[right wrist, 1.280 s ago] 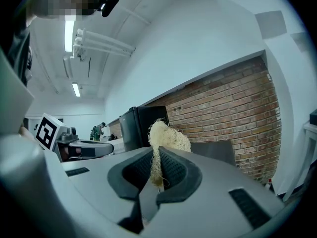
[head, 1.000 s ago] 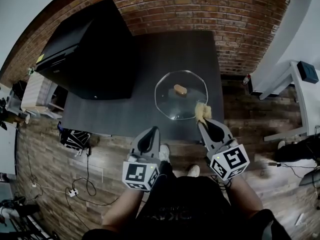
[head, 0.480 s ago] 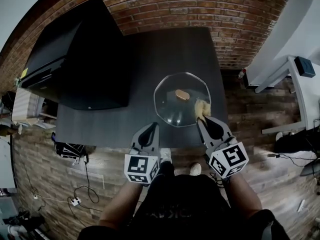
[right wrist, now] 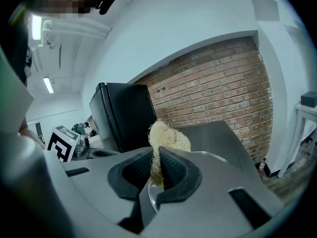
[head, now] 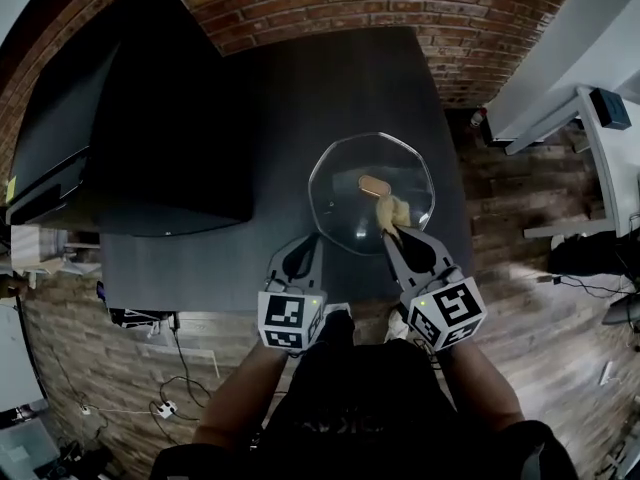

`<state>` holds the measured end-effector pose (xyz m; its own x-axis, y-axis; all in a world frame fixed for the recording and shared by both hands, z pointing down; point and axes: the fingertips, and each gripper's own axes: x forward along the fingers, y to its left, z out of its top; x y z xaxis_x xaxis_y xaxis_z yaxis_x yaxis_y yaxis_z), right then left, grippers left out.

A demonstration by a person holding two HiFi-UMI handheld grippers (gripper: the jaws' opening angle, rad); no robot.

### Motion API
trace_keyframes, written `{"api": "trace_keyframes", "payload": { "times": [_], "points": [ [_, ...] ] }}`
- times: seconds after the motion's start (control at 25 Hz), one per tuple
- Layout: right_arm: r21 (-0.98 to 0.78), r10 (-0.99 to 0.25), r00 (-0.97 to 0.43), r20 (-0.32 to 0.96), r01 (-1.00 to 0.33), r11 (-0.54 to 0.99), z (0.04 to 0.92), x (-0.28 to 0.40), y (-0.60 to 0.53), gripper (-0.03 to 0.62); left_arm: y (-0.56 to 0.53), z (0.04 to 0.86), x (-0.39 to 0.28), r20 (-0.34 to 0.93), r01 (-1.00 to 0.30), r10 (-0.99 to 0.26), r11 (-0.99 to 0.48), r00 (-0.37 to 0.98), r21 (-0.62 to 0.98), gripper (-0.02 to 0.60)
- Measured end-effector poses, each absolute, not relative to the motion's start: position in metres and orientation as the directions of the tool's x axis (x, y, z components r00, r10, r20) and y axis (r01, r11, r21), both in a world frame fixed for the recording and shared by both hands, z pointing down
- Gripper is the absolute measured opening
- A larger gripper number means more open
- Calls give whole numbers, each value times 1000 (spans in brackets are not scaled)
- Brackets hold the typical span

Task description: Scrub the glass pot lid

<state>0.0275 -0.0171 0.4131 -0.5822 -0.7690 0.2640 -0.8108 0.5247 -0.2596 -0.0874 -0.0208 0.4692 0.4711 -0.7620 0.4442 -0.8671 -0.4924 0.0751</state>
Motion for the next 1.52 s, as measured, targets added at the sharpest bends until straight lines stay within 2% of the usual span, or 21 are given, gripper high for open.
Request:
{"api": "trace_keyframes", "payload": {
  "times": [0.8, 1.52],
  "points": [
    [-332, -743, -468, 479, -880, 339, 524, -26, -55, 41, -64, 593, -95, 636, -751, -523, -645, 567, 140, 34],
    [-342, -635, -487, 599, -873, 347, 588, -74, -52, 41, -67, 622, -96, 672, -720, -470, -681, 572, 137, 32]
  ]
}}
